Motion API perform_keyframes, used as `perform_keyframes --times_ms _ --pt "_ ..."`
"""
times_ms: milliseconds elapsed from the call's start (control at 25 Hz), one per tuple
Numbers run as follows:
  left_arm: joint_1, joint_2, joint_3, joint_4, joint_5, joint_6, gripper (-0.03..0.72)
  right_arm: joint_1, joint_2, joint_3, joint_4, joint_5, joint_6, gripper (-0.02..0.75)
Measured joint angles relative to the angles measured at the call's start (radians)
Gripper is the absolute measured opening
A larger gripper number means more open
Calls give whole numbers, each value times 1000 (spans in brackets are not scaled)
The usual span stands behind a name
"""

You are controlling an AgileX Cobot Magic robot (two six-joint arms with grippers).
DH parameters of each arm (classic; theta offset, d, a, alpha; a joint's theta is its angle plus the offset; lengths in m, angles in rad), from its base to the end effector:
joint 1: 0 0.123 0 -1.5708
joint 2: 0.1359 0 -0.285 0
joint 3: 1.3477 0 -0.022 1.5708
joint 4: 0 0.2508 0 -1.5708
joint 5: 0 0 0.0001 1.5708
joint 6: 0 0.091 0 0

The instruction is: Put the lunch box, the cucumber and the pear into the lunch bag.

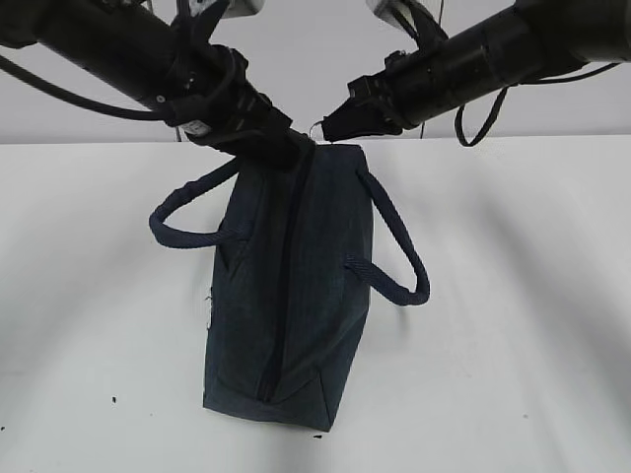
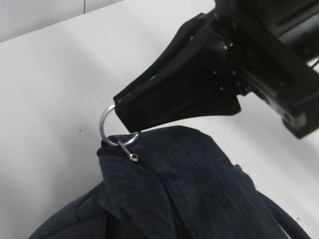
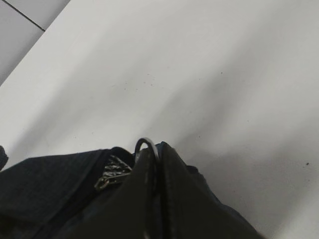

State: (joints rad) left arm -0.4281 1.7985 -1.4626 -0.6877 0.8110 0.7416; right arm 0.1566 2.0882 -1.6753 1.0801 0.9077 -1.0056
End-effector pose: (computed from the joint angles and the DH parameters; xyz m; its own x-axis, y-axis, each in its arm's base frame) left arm 0.3447 -0.2034 0.2841 -0.5724 0.4806 -0.6644 0.7666 0.6011 -0.2258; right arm 0.4446 0.1343 0.2400 -0.6628 -0.2132 -0.7178 -0.6618 0.6152 0.4284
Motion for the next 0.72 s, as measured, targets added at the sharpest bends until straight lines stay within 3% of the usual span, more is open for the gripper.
perform_keyframes --times_ms 720 --pt "6 0 -68 23 134 30 3 -42 18 -63 76 100 -2 6"
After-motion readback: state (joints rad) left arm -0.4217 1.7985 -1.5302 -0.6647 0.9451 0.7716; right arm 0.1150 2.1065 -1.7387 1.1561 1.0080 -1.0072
